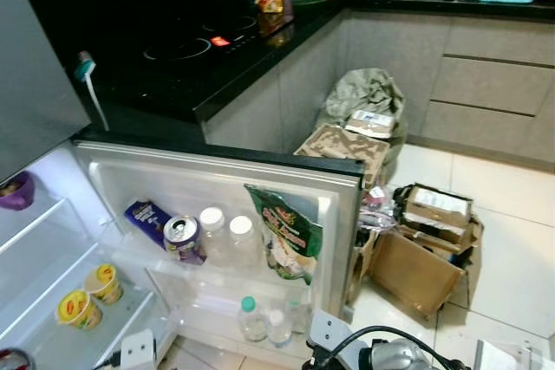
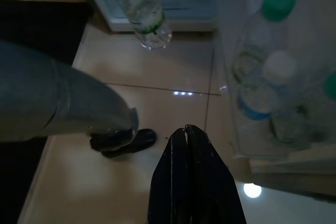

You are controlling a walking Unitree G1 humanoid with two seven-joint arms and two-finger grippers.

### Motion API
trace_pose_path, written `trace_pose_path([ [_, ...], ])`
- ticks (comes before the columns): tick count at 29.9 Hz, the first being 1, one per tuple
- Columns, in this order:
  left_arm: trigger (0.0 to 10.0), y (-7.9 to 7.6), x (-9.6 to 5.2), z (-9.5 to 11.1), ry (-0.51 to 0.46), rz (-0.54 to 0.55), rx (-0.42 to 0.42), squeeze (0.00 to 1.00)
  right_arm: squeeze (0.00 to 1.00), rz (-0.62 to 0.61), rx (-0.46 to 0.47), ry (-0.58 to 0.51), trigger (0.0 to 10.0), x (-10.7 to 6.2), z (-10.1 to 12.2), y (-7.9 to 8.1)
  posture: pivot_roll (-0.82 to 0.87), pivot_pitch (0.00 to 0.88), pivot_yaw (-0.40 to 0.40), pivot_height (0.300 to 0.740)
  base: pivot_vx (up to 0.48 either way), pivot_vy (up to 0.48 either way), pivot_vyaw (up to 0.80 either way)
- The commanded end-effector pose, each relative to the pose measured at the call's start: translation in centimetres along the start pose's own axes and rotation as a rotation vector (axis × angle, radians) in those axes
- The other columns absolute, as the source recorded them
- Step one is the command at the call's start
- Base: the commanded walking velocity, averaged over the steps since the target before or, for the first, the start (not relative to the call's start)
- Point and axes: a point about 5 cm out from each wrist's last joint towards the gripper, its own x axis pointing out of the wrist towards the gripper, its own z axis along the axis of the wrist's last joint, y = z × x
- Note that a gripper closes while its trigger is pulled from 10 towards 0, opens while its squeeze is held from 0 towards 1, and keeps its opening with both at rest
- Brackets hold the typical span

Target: Restocking fridge

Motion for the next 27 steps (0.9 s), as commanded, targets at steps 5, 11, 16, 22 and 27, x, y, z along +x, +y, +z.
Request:
trace_pose_path([
  [5,10.0,0.4,0.5,2.9,-0.104,-0.002,0.0,0.0,0.0,-0.051,0.059,-0.01,10.0,0.8,0.3,0.1,-0.06,0.083,0.031,0.74,0.0,0.0,0.0],
  [11,10.0,-0.1,0.9,4.5,-0.165,-0.038,-0.011,0.0,0.0,-0.058,0.076,-0.007,10.0,0.9,0.5,0.0,-0.06,0.083,0.031,0.735,0.0,0.0,0.0],
  [16,10.0,-0.4,1.0,5.2,-0.189,-0.056,-0.01,0.0,0.0,-0.067,0.078,-0.008,10.0,0.6,0.5,-0.4,-0.06,0.083,0.031,0.725,0.0,0.0,0.0],
  [22,10.0,-0.5,1.1,5.4,-0.196,-0.058,-0.006,0.0,0.0,-0.078,0.075,-0.014,10.0,0.5,0.8,-0.8,-0.06,0.077,0.03,0.705,0.0,0.0,0.0],
  [27,10.0,-0.3,1.0,5.3,-0.196,-0.052,-0.009,0.0,0.0,-0.074,0.076,-0.026,10.0,0.8,1.2,-0.8,-0.06,0.076,0.034,0.69,0.0,0.0,0.0],
])
